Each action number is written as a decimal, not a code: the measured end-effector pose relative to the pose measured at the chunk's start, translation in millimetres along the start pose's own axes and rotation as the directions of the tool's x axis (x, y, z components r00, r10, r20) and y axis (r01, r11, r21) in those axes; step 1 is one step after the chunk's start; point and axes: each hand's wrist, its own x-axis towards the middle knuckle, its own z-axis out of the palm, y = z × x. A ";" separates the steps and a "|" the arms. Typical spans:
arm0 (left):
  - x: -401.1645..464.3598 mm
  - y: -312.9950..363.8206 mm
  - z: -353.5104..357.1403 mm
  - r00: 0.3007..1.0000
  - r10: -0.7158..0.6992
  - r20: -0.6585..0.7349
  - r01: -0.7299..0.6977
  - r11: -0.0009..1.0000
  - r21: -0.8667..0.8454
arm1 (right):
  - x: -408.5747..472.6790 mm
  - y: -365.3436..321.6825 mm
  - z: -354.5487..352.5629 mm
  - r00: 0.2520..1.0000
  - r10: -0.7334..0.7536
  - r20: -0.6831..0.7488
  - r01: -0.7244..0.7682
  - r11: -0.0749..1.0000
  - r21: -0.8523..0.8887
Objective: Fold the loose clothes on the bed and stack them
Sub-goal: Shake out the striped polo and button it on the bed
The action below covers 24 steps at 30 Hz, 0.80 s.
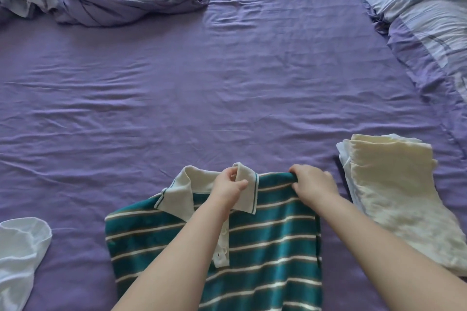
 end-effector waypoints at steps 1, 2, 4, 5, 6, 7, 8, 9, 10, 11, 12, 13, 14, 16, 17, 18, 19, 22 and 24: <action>1.0 -1.2 -0.4 1.000 0.017 -0.007 -0.017 0.998 0.055 | -1.8 -3.1 5.2 0.999 -0.025 -0.035 0.023 0.998 -0.066; 0.9 -1.5 -1.7 0.999 0.038 -0.020 -0.036 0.994 0.102 | -3.6 -6.5 9.2 0.996 -0.053 -0.070 0.045 0.992 -0.118; -1.3 -0.6 -9.4 0.993 0.104 -0.050 -0.093 0.978 0.186 | -6.1 -13.9 14.1 0.984 -0.122 -0.132 0.093 0.975 -0.204; -2.9 0.8 -15.8 0.986 0.154 -0.063 -0.134 0.960 0.246 | -6.0 -17.8 15.4 0.974 -0.163 -0.156 0.124 0.964 -0.233; -4.4 2.8 -24.0 0.975 0.210 -0.073 -0.177 0.932 0.318 | -5.4 -22.4 16.3 0.962 -0.206 -0.177 0.159 0.955 -0.249; -6.3 4.9 -34.1 0.959 0.270 -0.083 -0.215 0.889 0.403 | -5.1 -28.3 16.1 0.949 -0.252 -0.190 0.202 0.947 -0.249; -7.2 7.2 -44.9 0.937 0.336 -0.092 -0.244 0.821 0.516 | -5.3 -35.7 15.7 0.932 -0.301 -0.202 0.254 0.940 -0.230; -7.5 8.9 -57.1 0.911 0.405 -0.082 -0.262 0.719 0.643 | -6.4 -44.1 14.9 0.910 -0.358 -0.211 0.318 0.927 -0.201; -7.4 10.5 -69.7 0.888 0.458 -0.036 -0.274 0.591 0.759 | -8.3 -53.0 13.5 0.880 -0.420 -0.220 0.388 0.905 -0.177; -7.5 12.0 -82.3 0.878 0.478 0.034 -0.279 0.452 0.847 | -10.6 -62.5 11.9 0.839 -0.487 -0.243 0.457 0.873 -0.172; -7.8 13.6 -93.7 0.879 0.464 0.110 -0.281 0.317 0.906 | -12.9 -70.8 11.6 0.792 -0.549 -0.267 0.517 0.836 -0.185; -8.3 15.1 -104.1 0.885 0.430 0.177 -0.281 0.190 0.941 | -14.8 -78.4 13.1 0.749 -0.605 -0.270 0.570 0.797 -0.201; -8.4 16.1 -113.1 0.888 0.395 0.236 -0.282 0.063 0.957 | -16.4 -85.8 15.3 0.720 -0.652 -0.239 0.621 0.758 -0.198; -9.0 15.1 -125.0 0.877 0.343 0.338 -0.298 -0.164 0.940 | -18.0 -97.4 22.4 0.669 -0.724 -0.170 0.697 0.690 -0.198; -9.1 12.0 -128.5 0.873 0.323 0.367 -0.306 -0.225 0.925 | -17.3 -100.7 27.0 0.665 -0.735 -0.134 0.710 0.678 -0.191; -8.7 8.5 -130.3 0.873 0.307 0.380 -0.313 -0.246 0.917 | -16.7 -102.3 30.8 0.670 -0.735 -0.109 0.714 0.677 -0.179; -8.4 4.8 -131.2 0.873 0.297 0.386 -0.323 -0.241 0.915 | -16.6 -103.4 32.9 0.672 -0.734 -0.100 0.715 0.678 -0.170; -5.0 -2.9 -129.8 0.873 0.299 0.386 -0.355 -0.155 0.922 | -17.0 -106.4 36.1 0.685 -0.724 -0.082 0.708 0.688 -0.158; -1.4 -4.4 -129.6 0.883 0.323 0.341 -0.337 -0.069 0.939 | -17.9 -112.9 36.1 0.712 -0.692 -0.119 0.684 0.722 -0.107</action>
